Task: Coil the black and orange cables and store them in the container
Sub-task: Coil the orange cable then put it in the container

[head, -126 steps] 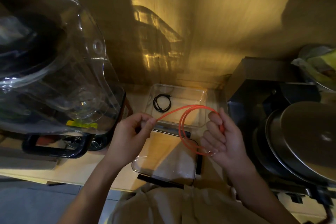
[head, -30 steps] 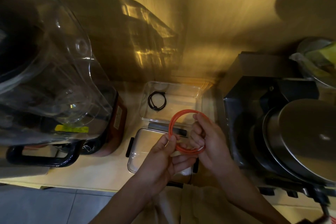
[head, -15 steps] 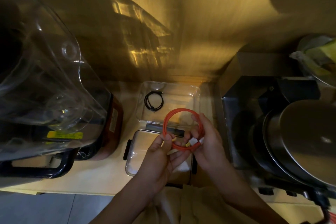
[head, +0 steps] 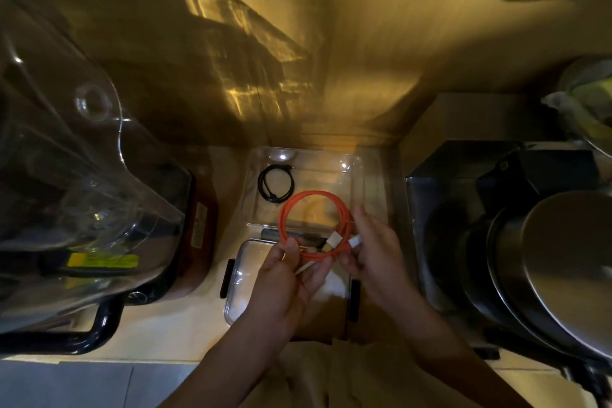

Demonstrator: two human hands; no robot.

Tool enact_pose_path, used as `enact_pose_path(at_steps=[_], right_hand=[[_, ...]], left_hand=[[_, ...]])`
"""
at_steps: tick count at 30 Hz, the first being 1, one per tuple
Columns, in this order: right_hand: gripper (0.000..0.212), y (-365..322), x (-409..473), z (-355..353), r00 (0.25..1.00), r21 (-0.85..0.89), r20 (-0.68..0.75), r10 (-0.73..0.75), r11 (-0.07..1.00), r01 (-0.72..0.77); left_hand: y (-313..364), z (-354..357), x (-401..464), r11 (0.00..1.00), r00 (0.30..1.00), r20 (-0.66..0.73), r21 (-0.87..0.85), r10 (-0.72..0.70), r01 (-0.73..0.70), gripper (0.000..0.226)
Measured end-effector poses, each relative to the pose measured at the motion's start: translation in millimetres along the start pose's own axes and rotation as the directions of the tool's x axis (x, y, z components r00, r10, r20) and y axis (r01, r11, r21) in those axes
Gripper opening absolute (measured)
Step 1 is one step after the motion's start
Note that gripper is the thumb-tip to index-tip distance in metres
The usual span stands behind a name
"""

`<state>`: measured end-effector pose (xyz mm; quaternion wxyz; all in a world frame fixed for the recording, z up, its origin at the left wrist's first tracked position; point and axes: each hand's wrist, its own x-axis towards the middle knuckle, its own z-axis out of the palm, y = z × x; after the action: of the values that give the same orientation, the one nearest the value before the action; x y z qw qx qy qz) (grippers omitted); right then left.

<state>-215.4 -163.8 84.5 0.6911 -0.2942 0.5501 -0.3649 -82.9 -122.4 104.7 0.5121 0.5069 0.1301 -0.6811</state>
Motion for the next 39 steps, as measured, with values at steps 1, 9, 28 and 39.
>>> enact_pose_path(at_steps=[1, 9, 28, 39], right_hand=[[0.047, 1, 2, -2, 0.999, 0.04, 0.042, 0.0, 0.999, -0.002], [0.058, 17, 19, -18, 0.961, 0.225, 0.272, 0.049, 0.968, -0.113], [0.014, 23, 92, 8, 0.967, -0.187, -0.256, 0.015, 0.98, -0.065], [0.028, 30, 127, 19, 0.908, -0.257, -0.354, 0.223, 0.911, -0.324]], left_hand=[[2, 1, 3, 1.0, 1.0, -0.001, -0.005, 0.005, -0.005, 0.027], [12, 6, 20, 0.998, 0.999, 0.02, 0.046, 0.042, -0.043, 0.033], [38, 10, 119, 0.516, 0.914, 0.139, 0.788, 0.382, -0.335, 0.019], [33, 3, 182, 0.124, 0.905, 0.128, 0.973, 0.406, -0.194, 0.024]])
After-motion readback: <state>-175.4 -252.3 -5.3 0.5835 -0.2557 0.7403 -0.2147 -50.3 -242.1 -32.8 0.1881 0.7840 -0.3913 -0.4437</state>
